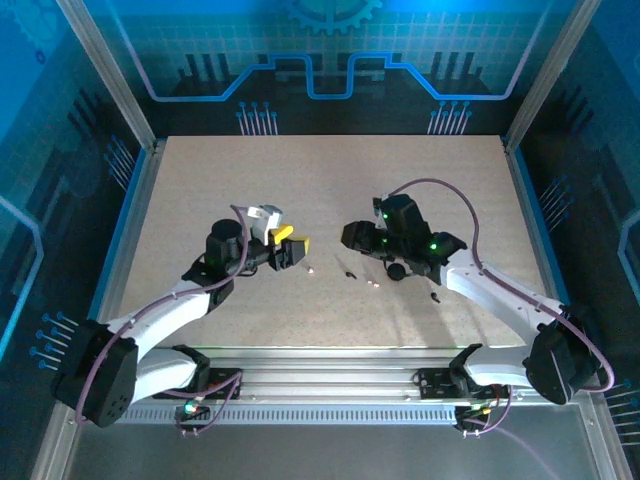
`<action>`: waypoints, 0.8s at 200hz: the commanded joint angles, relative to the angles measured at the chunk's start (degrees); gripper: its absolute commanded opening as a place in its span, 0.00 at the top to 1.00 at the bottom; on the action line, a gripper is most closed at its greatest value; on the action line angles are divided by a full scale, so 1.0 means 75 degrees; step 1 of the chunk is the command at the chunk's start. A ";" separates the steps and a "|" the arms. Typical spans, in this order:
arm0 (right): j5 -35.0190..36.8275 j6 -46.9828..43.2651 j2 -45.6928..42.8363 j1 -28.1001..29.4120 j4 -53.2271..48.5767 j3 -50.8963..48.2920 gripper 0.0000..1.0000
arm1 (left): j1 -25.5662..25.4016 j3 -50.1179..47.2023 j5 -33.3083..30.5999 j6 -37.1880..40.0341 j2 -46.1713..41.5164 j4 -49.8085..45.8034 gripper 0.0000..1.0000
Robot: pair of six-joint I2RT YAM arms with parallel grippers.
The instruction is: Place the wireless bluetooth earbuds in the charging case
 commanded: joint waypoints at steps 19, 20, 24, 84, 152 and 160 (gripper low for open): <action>-0.0768 0.0344 -0.0066 0.0088 0.1561 -0.0261 0.52 | -0.0257 -0.0581 0.0424 0.0320 -0.0320 0.1542 0.34; -0.0778 0.0362 -0.0065 0.0088 0.1593 -0.0272 0.52 | -0.0260 -0.0595 0.0426 0.0336 -0.0324 0.1562 0.34; -0.0831 0.0406 -0.0072 0.0088 0.1730 -0.0309 0.52 | -0.0280 -0.0639 0.0432 0.0377 -0.0348 0.1637 0.34; -0.0983 0.0855 0.0074 0.0368 0.2725 -0.0634 0.52 | -0.0484 -0.0883 0.0640 0.0497 -0.0457 0.2226 0.39; -0.0949 0.1015 0.0356 0.0822 0.3580 -0.0716 0.52 | -0.0776 -0.1067 0.0770 0.0709 -0.0339 0.2945 0.45; -0.0958 0.1020 0.0392 0.0840 0.3642 -0.0716 0.52 | -0.0805 -0.1082 0.0724 0.0718 -0.0338 0.2984 0.45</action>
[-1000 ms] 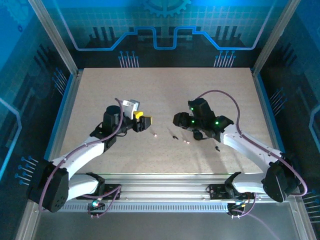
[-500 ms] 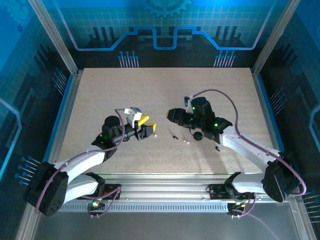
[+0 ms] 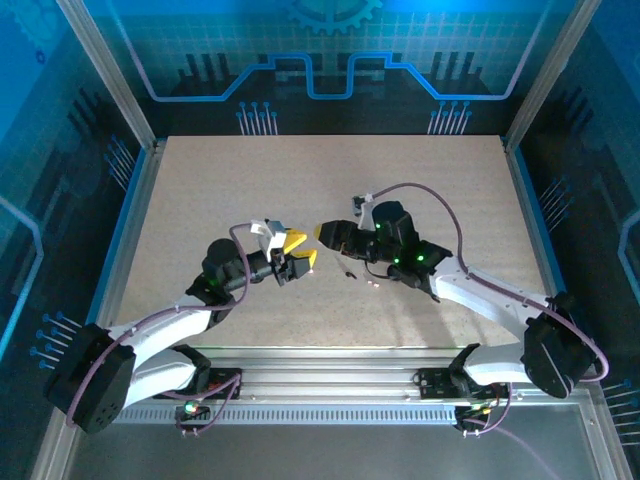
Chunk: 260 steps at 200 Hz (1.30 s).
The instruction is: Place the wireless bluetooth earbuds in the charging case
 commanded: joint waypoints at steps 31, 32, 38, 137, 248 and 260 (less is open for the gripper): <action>-0.0082 0.0138 0.0194 0.0274 0.0830 -0.0064 0.52 | -0.0139 -0.0214 -0.0159 0.0153 0.0003 0.0795 0.47; -0.0083 0.0139 0.0200 0.0282 0.0835 -0.0064 0.52 | -0.0139 -0.0214 -0.0158 0.0150 0.0000 0.0797 0.47; -0.0083 0.0140 0.0216 0.0292 0.0851 -0.0064 0.52 | -0.0143 -0.0201 -0.0196 0.0138 0.0007 0.0798 0.47; -0.0094 0.0245 0.0466 0.0546 0.1214 0.0042 0.52 | -0.0234 -0.0212 -0.0442 -0.0057 0.0187 0.1045 0.58; -0.0188 0.0245 0.0470 0.0619 0.1235 0.0127 0.52 | -0.0234 -0.0190 -0.0684 0.0031 0.0161 0.0857 0.68; -0.0212 0.0245 0.0468 0.0635 0.1238 0.0135 0.52 | -0.0247 -0.0191 -0.0683 0.0049 0.0132 0.0824 0.72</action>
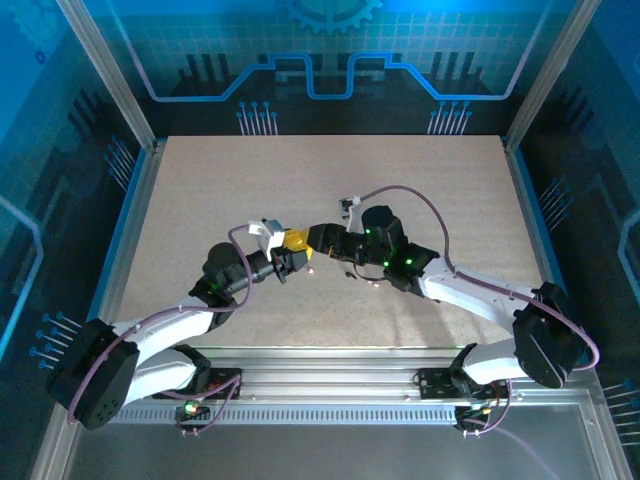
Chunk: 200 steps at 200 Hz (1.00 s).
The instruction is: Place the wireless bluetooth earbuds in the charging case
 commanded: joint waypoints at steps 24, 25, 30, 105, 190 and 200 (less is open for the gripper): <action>-0.0188 0.0012 0.0002 0.0218 0.0262 0.0179 0.51 | -0.0107 -0.0016 0.0083 0.0172 -0.0140 0.0007 0.80; -0.0187 0.0012 0.0000 0.0216 0.0256 0.0179 0.51 | -0.0100 -0.0018 0.0083 0.0169 -0.0145 -0.0001 0.80; -0.0172 0.0003 -0.0010 0.0220 0.0239 0.0179 0.51 | -0.0102 -0.0013 0.0091 0.0166 -0.0161 -0.0039 0.81; 0.0436 -0.0970 -0.0606 0.0212 -0.0665 0.0200 0.23 | -0.0100 0.0039 0.0126 0.0193 -0.0536 -0.0596 0.89; -0.1504 -0.5863 -0.2746 -0.1423 -0.1762 -0.0535 0.28 | -0.0093 0.0466 0.1503 -0.0012 -0.0383 -0.0704 0.90; -0.2046 -0.6423 -0.2927 -0.1805 -0.1777 -0.0636 0.29 | -0.0104 0.0513 0.1705 -0.0021 -0.0360 -0.0685 0.90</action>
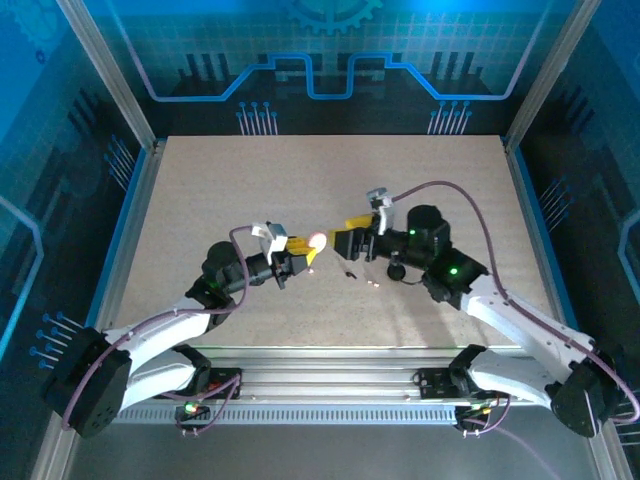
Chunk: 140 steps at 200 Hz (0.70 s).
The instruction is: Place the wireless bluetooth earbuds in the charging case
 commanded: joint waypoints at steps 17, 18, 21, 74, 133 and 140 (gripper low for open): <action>-0.2369 -0.3400 -0.0607 -0.1140 -0.0512 -0.0355 0.31 | -0.0057 0.0419 0.1092 -0.0024 0.0051 0.0136 0.91; -0.2425 -0.3493 -0.0613 -0.1146 -0.0526 -0.0350 0.31 | -0.0062 0.0432 0.1110 -0.0024 0.0053 0.0138 0.91; -0.2558 -0.3751 -0.0646 -0.1170 -0.0576 -0.0355 0.32 | -0.0058 0.0446 0.1159 -0.0020 0.0063 0.0150 0.90; -0.4009 -0.7139 0.0072 -0.1309 -0.3203 0.0893 0.45 | -0.0055 0.0573 0.1830 -0.0044 0.0161 0.0505 0.90; -0.4587 -0.8303 0.1178 -0.1292 -0.4477 0.1970 0.46 | -0.0059 0.0691 0.2210 0.0106 0.0149 0.0547 0.90; -0.4624 -0.8371 0.1309 -0.1260 -0.4581 0.2100 0.46 | -0.0055 0.0680 0.2225 0.0108 0.0137 0.0565 0.90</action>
